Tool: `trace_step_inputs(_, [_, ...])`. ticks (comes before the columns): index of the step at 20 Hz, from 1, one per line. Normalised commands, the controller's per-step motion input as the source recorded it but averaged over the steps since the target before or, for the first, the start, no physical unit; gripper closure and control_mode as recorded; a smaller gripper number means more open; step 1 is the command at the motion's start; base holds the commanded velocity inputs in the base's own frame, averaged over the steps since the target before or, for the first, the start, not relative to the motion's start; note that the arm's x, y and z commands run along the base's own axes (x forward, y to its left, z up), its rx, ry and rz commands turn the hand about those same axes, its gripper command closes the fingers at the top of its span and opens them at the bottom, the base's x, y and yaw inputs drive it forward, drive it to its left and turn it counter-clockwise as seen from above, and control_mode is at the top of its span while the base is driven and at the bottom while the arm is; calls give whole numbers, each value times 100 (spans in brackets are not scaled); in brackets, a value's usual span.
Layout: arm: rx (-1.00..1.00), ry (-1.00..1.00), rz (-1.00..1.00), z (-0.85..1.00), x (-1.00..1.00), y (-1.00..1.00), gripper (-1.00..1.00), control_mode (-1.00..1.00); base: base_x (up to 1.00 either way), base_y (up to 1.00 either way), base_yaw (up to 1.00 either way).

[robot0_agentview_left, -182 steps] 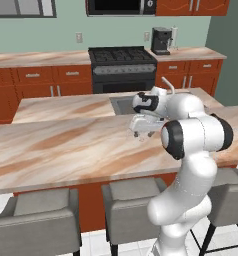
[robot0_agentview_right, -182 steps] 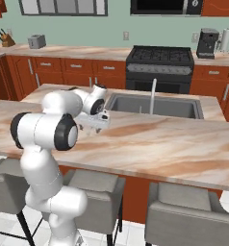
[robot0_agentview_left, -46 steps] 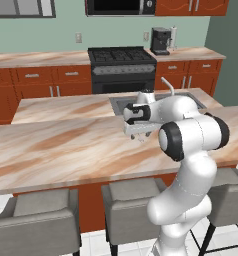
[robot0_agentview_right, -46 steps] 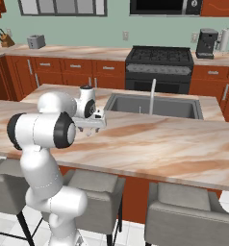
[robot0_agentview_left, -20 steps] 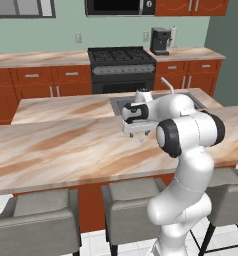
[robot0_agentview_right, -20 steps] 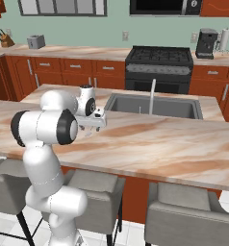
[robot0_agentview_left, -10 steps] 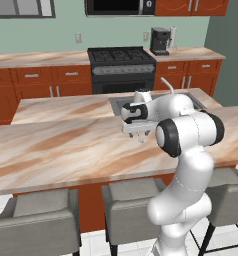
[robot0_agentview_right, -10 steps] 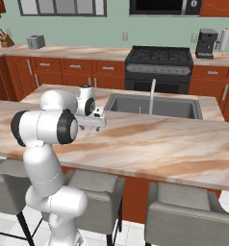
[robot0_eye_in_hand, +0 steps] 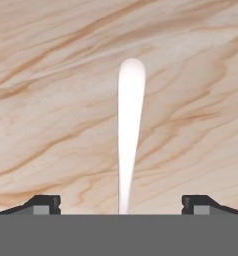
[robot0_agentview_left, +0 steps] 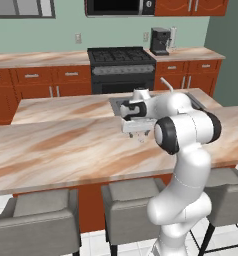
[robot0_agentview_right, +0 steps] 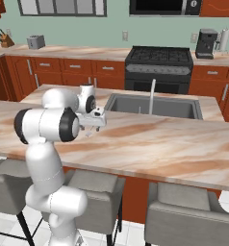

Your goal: Organize the utensils by type. Pick up the wooden spoons from the counter and place them in the open cabinet. Then pick up the metallic utensils from the counter and place them in the open drawer.

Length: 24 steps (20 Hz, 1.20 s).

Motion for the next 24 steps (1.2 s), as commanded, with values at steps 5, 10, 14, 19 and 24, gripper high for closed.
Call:
trace_step_inputs(5, [0, 9, 0, -82, -22, 1, 100, -100, 0, 0, 0])
trace_step_inputs(10, [0, 0, 0, -71, -24, 5, 100, -100, 0, 0, 0])
trace_step_inputs(14, [-2, 0, 0, -68, -25, 5, 100, -100, 0, 0, 0])
trace_step_inputs(19, [0, -2, 0, -56, -16, 3, 100, -100, 0, 0, 0])
trace_step_inputs(24, [0, 0, -3, -30, 0, 0, 100, -100, 0, 0, 0])
